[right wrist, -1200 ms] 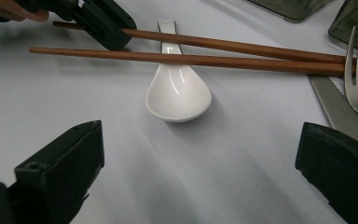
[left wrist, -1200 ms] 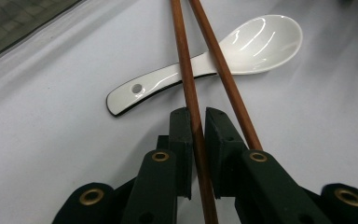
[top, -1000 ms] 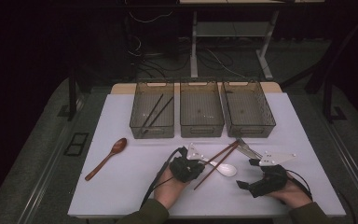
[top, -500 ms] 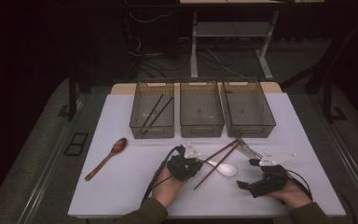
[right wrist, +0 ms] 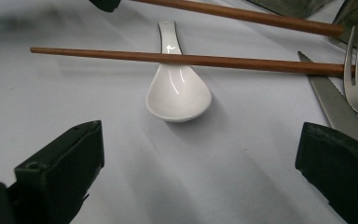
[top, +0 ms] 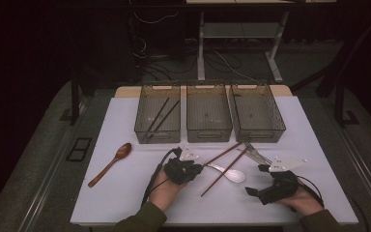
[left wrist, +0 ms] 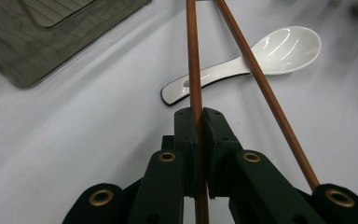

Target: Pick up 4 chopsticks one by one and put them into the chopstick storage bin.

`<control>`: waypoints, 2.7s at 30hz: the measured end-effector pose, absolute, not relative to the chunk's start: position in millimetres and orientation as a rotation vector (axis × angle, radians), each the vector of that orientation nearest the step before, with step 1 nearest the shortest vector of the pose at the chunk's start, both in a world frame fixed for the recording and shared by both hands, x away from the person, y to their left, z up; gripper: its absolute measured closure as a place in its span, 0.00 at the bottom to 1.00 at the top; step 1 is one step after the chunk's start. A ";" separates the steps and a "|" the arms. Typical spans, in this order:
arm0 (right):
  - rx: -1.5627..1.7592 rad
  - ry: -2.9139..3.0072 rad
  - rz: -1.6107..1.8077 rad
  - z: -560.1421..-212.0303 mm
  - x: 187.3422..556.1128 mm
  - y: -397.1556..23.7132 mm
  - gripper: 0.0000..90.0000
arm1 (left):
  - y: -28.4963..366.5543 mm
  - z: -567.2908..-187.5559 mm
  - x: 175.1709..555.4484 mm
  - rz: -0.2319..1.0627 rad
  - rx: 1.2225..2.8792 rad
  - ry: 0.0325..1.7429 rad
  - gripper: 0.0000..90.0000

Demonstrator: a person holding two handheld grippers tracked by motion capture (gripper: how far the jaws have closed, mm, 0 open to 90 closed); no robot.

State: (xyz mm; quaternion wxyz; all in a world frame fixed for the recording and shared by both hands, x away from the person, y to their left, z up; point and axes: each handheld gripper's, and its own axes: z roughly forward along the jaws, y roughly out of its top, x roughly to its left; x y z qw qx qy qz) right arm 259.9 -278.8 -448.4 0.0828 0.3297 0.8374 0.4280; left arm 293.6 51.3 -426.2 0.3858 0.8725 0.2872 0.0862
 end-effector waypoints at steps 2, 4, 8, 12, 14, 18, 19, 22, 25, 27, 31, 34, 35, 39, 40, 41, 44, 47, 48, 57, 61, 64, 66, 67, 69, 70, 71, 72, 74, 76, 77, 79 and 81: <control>0.983 2.502 1.276 -448.6 260.1 -278.7 0.01 | 57.2 -425.0 295.0 0.212 2.230 0.720 0.94; 0.984 2.503 1.276 -448.9 260.3 -278.5 0.01 | 61.7 -424.1 295.7 0.198 2.222 0.703 0.94; 0.985 2.502 1.277 -448.9 260.5 -278.6 0.01 | 69.0 -420.7 295.9 0.177 2.207 0.674 0.94; 0.981 2.504 1.277 -448.9 260.4 -278.6 0.01 | 75.8 -416.6 296.4 0.150 2.196 0.644 0.94; 0.981 2.504 1.278 -448.9 260.3 -278.5 0.01 | 78.4 -414.7 295.7 0.145 2.183 0.634 0.94; 0.981 2.504 1.278 -448.9 260.6 -278.5 0.01 | 84.8 -410.7 296.2 0.136 2.169 0.614 0.93; 0.981 2.505 1.278 -448.8 260.7 -278.6 0.01 | 86.3 -409.9 296.4 0.135 2.166 0.610 0.94; 0.979 2.505 1.278 -448.9 260.8 -278.6 0.01 | 90.7 -407.7 296.9 0.130 2.161 0.604 0.93; 0.981 2.504 1.279 -448.8 260.6 -278.5 0.01 | 95.1 -405.5 297.4 0.131 2.152 0.601 0.94; 0.980 2.503 1.279 -448.7 260.6 -278.6 0.01 | 98.4 -403.6 297.8 0.130 2.146 0.598 0.94; 0.979 2.502 1.279 -448.7 260.5 -278.7 0.01 | 105.9 -400.3 298.4 0.131 2.134 0.595 0.93; 0.975 2.498 1.281 -448.5 260.6 -278.8 0.01 | 111.1 -397.9 299.0 0.138 2.124 0.602 0.93; 0.978 2.497 1.281 -448.4 260.5 -278.8 0.01 | 113.0 -397.2 299.5 0.140 2.121 0.604 0.93; 0.985 2.493 1.287 -448.1 260.8 -279.3 0.01 | 119.4 -394.7 300.7 0.149 2.107 0.615 0.93; 0.986 2.491 1.290 -447.9 260.8 -279.6 0.01 | 120.8 -394.1 300.8 0.152 2.102 0.619 0.93; 0.991 2.487 1.294 -447.8 260.5 -279.8 0.01 | 122.4 -393.3 301.2 0.153 2.102 0.621 0.93; 0.994 2.483 1.298 -447.4 259.8 -280.2 0.01 | 126.6 -391.4 302.3 0.163 2.086 0.630 0.93; 0.995 2.476 1.298 -447.1 258.6 -280.2 0.01 | 131.2 -389.2 303.3 0.175 2.077 0.641 0.93; 0.996 2.475 1.300 -447.1 258.4 -280.2 0.01 | 132.5 -388.7 303.5 0.177 2.072 0.644 0.93; 0.991 2.477 1.302 -447.3 258.0 -279.6 0.01 | 142.3 -383.7 307.4 0.200 2.054 0.661 0.93; 0.986 2.481 1.301 -447.2 258.4 -279.8 0.01 | 144.2 -379.9 310.0 0.213 2.052 0.659 0.93; 0.974 2.484 1.311 -447.1 258.9 -279.8 0.01 | 145.5 -378.8 314.4 0.220 2.057 0.664 0.93; 0.975 2.486 1.311 -447.4 259.0 -279.3 0.01 | 147.6 -378.6 318.6 0.225 2.051 0.675 0.93; 0.977 2.486 1.312 -447.4 259.1 -279.0 0.01 | 148.8 -378.3 320.7 0.228 2.046 0.682 0.93; 0.981 2.485 1.311 -447.7 259.5 -278.7 0.01 | 150.8 -377.1 324.0 0.228 2.029 0.691 0.93; 0.985 2.486 1.306 -447.9 259.5 -278.6 0.01 | 151.6 -375.8 325.3 0.234 2.030 0.692 0.93; 0.983 2.488 1.302 -448.0 259.5 -278.5 0.01 | 151.9 -374.6 326.5 0.239 2.026 0.693 0.93; 0.985 2.488 1.298 -448.1 259.5 -278.4 0.01 | 152.5 -373.4 327.8 0.243 2.022 0.693 0.93; 0.987 2.488 1.297 -448.2 259.1 -278.2 0.01 | 153.1 -371.1 330.2 0.253 2.010 0.699 0.93; 0.991 2.487 1.294 -448.3 258.7 -277.9 0.01 | 154.4 -369.0 332.5 0.261 2.008 0.701 0.93; 0.993 2.485 1.295 -448.3 258.7 -278.0 0.01 | 154.7 -368.1 333.7 0.262 2.002 0.706 0.93; 0.998 2.478 1.294 -448.4 259.3 -278.5 0.01 | 155.9 -366.1 336.5 0.272 2.006 0.709 0.94; 0.999 2.483 1.292 -448.6 260.0 -278.9 0.01 | 157.5 -364.6 339.4 0.281 2.004 0.715 0.93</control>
